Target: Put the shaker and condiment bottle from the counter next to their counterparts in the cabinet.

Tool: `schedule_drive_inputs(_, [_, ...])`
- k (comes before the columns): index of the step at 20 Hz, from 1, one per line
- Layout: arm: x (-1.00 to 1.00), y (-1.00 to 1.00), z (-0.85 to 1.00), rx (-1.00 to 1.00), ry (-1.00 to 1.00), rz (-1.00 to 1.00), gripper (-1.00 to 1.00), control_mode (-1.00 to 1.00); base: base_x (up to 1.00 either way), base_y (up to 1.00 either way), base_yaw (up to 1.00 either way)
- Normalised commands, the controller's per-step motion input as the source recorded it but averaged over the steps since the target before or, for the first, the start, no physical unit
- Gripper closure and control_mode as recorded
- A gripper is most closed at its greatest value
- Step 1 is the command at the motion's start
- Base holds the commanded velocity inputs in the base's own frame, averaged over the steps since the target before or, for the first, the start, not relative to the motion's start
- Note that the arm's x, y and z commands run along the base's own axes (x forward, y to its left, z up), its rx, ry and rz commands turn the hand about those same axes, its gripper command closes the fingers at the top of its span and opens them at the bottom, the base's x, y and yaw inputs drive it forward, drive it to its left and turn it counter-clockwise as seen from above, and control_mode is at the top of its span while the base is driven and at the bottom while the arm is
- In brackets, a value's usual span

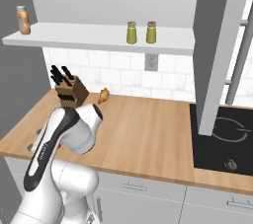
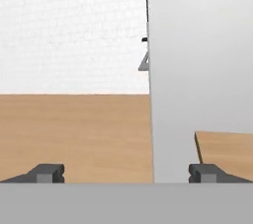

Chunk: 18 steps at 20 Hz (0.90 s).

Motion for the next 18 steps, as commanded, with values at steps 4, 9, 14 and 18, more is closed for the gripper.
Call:
schedule_drive_inputs(4, [0.06,0.00,-0.37,0.00,0.00,0.04,-1.00,-1.00,0.00,0.00,0.00])
schedule_drive_inputs(9, [0.02,0.00,-0.01,0.00,-0.01,-0.09,-1.00,-1.00,0.00,0.00,0.00])
schedule_drive_inputs(14, [0.26,0.00,-0.01,0.00,0.00,-0.26,-1.00,-1.00,0.00,0.00,0.00])
schedule_drive_inputs(18, [0.36,0.00,0.00,0.00,0.00,-0.14,-1.00,-1.00,0.00,0.00,0.00])
